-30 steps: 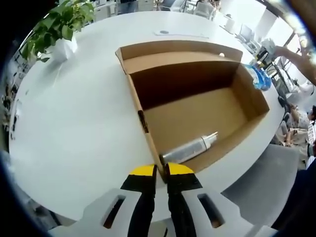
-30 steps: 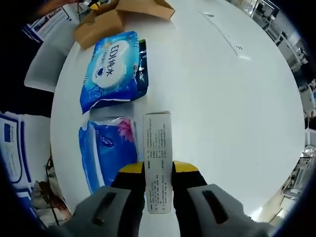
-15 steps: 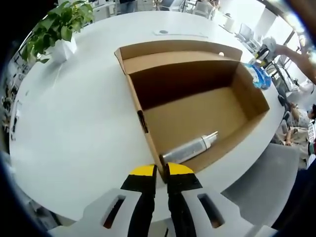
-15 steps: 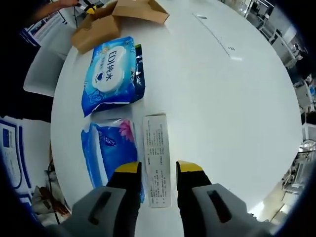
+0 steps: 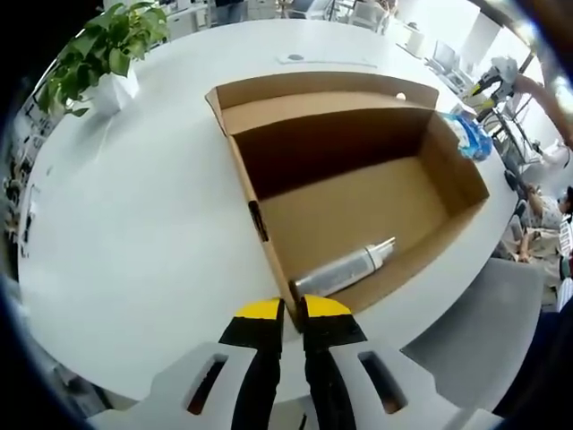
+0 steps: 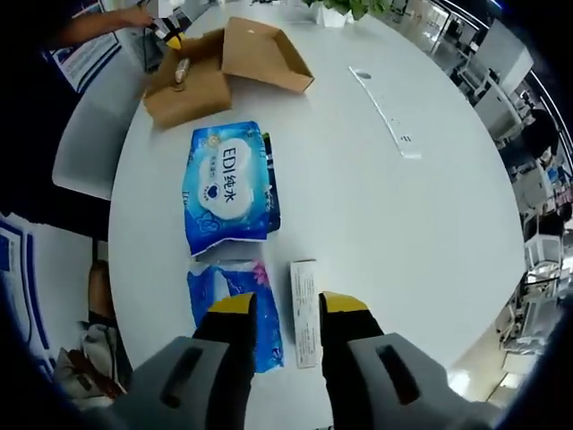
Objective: Operate the shoe box by opening the lid, removing the specified soft item, and placing it in the target area until the item is outside and the box remains undamaged.
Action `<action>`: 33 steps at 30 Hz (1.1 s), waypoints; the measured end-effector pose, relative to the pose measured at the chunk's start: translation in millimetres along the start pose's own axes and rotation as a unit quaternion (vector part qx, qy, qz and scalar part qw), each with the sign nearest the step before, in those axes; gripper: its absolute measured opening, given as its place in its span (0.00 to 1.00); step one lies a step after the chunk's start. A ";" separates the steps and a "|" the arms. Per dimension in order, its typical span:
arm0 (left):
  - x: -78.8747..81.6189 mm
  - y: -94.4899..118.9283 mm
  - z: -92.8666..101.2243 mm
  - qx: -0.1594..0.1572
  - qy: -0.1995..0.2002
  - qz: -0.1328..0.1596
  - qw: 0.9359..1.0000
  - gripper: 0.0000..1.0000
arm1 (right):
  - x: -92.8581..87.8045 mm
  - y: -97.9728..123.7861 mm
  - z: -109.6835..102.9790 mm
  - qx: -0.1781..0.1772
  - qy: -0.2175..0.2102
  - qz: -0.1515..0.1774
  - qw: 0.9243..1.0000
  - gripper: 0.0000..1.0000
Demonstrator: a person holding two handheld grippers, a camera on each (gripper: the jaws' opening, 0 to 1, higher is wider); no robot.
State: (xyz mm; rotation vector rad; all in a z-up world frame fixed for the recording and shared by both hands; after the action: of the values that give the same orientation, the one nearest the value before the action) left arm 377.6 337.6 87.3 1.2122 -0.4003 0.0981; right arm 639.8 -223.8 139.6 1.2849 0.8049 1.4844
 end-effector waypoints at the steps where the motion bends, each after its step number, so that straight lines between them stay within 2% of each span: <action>1: -0.1 0.1 -0.1 0.000 0.000 0.001 1.000 0.04 | 4.6 2.6 -2.5 0.000 0.002 0.003 1.000 0.25; 8: -0.5 0.9 -0.9 -0.001 0.008 0.007 1.000 0.04 | 50.3 17.6 -29.8 -0.013 0.006 0.029 0.999 0.23; 11: -1.0 1.4 -1.0 -0.001 0.008 0.009 1.000 0.04 | 78.6 19.6 -50.2 -0.013 0.003 0.057 0.998 0.22; 16: -0.8 1.1 -2.5 -0.003 0.011 0.014 1.000 0.04 | 115.4 17.5 -79.7 0.000 0.015 0.084 0.996 0.21; 26: 0.3 0.1 -5.2 -0.010 0.009 0.022 1.000 0.05 | 200.5 -5.3 -140.2 0.043 0.048 0.134 0.989 0.19; 33: 1.4 -1.0 -7.9 -0.013 0.009 0.025 1.000 0.05 | 247.8 -24.2 -176.2 0.072 0.067 0.154 0.983 0.19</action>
State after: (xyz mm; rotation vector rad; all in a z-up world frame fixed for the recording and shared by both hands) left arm 381.2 344.3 84.6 1.1751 -0.4155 0.1462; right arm 483.7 37.6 158.0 1.4812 0.8407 1.8017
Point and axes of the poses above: the point that each gripper's makers call its tool centre point, and the gripper's own axes: y roughly backward along the fingers, z roughly to its right, x roughly out of its top, the point moved 6 cm from there along y, roughly backward along the fingers, and after that the axes turned 12 degrees about -x, right-handed, at the moved point
